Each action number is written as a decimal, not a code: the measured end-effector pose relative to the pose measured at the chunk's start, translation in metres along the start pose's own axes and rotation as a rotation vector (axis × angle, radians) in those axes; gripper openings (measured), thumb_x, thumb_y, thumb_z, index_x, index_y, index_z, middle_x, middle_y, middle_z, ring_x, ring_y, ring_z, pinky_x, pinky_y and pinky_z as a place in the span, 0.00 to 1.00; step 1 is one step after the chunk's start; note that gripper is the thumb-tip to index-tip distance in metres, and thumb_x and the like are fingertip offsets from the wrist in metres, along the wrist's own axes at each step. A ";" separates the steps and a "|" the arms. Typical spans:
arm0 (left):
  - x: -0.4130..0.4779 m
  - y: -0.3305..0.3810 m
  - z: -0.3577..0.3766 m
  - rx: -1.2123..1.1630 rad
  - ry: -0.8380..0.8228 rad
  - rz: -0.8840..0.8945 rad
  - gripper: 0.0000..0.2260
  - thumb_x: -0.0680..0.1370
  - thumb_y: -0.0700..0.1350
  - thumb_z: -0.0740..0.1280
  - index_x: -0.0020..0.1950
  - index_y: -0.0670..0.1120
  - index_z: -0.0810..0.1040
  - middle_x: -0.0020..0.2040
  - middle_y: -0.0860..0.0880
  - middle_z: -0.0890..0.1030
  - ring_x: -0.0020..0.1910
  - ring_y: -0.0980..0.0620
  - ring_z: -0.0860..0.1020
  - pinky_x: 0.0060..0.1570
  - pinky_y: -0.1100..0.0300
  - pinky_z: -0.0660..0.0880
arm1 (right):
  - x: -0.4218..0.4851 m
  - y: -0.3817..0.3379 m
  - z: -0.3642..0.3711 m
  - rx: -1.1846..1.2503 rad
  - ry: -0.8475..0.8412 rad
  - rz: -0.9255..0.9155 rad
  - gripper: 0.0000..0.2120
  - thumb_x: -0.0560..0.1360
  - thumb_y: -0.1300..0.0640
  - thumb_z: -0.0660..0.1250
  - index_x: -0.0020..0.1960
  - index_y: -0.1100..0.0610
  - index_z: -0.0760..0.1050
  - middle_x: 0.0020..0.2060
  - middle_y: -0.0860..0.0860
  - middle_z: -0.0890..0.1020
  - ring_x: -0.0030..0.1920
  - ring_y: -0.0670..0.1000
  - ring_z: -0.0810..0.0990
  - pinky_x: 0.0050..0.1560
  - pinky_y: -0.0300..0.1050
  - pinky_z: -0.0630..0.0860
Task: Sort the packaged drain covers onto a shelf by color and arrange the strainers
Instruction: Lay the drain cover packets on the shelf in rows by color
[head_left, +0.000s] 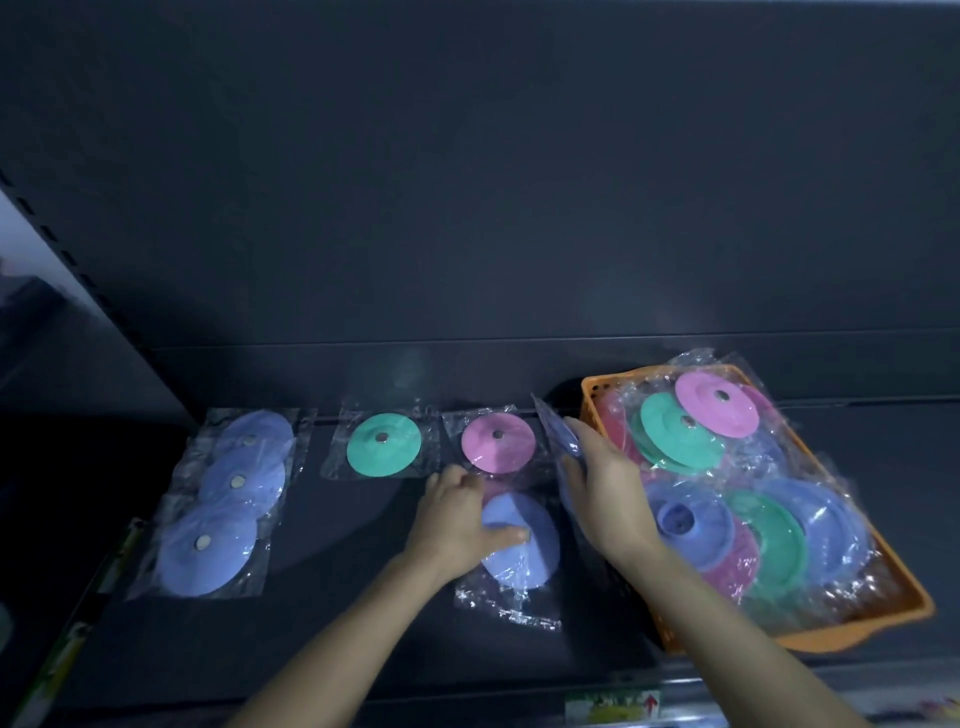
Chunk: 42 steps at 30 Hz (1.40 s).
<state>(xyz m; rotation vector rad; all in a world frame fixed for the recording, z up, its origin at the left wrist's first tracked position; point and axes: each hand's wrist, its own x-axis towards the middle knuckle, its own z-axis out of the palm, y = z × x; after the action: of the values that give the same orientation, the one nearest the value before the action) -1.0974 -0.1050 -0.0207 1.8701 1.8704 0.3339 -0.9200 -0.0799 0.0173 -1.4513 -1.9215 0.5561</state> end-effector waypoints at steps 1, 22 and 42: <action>0.001 0.004 0.001 -0.022 0.011 0.002 0.27 0.66 0.62 0.72 0.58 0.47 0.76 0.56 0.49 0.70 0.58 0.49 0.67 0.60 0.58 0.68 | 0.000 0.003 -0.004 0.000 0.008 0.003 0.18 0.74 0.66 0.61 0.62 0.53 0.73 0.50 0.53 0.81 0.47 0.53 0.79 0.42 0.37 0.68; -0.010 -0.008 -0.024 -0.793 0.070 -0.351 0.11 0.67 0.30 0.74 0.43 0.42 0.77 0.42 0.44 0.81 0.40 0.50 0.78 0.39 0.61 0.75 | 0.004 -0.011 -0.014 0.736 0.218 0.453 0.03 0.74 0.61 0.66 0.48 0.58 0.77 0.40 0.52 0.83 0.39 0.48 0.81 0.37 0.39 0.77; -0.039 -0.034 -0.028 -0.810 -0.091 -0.523 0.15 0.69 0.46 0.76 0.31 0.45 0.71 0.24 0.51 0.72 0.20 0.58 0.69 0.23 0.68 0.63 | -0.007 -0.011 0.027 0.268 -0.023 0.178 0.18 0.74 0.61 0.67 0.62 0.54 0.72 0.43 0.43 0.80 0.43 0.39 0.78 0.38 0.24 0.70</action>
<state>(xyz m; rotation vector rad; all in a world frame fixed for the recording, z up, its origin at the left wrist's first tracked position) -1.1424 -0.1407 -0.0072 0.8239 1.7086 0.6768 -0.9460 -0.0882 0.0043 -1.4522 -1.6690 0.8795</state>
